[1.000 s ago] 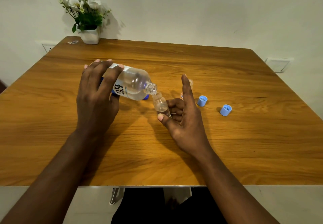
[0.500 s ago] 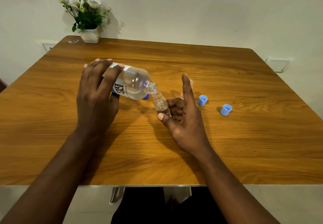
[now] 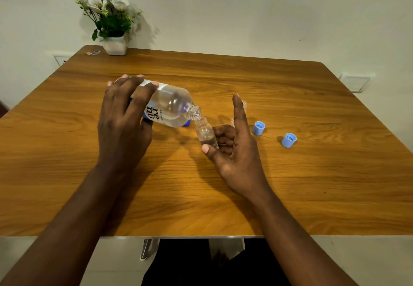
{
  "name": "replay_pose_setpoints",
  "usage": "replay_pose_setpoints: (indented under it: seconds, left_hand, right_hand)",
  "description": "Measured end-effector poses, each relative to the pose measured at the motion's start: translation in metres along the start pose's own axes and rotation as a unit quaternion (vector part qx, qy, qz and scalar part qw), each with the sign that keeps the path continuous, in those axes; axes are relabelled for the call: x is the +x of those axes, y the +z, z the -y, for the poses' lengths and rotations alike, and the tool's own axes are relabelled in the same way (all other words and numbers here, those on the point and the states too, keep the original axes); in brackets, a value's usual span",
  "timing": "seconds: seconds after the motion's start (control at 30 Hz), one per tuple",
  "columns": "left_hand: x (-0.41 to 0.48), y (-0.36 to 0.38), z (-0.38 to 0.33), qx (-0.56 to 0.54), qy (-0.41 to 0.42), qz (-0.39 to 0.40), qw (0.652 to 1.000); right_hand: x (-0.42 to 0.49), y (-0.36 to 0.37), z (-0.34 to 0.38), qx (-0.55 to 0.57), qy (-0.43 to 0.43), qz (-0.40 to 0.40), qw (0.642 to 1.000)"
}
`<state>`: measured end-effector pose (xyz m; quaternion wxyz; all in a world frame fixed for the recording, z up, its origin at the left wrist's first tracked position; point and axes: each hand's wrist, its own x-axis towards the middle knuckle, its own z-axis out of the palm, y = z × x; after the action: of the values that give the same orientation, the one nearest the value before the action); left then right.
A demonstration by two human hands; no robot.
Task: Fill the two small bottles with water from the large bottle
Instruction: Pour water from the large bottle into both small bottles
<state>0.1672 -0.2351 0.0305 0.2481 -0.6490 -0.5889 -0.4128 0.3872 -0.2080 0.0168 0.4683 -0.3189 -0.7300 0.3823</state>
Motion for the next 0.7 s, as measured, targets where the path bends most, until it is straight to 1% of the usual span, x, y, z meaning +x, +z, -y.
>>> replay_pose_setpoints:
  seconds: [0.2, 0.7]
  left_hand:
    - [-0.0004, 0.0002, 0.0001, 0.001, -0.003, 0.002, 1.000]
    - [0.0004, -0.0007, -0.0004, 0.001, 0.000, 0.002, 1.000]
  right_hand:
    - [-0.0005, -0.0006, 0.0037, -0.015, 0.002, 0.003, 1.000]
    - [-0.0020, -0.0017, 0.0050, -0.001, 0.020, 0.009, 1.000]
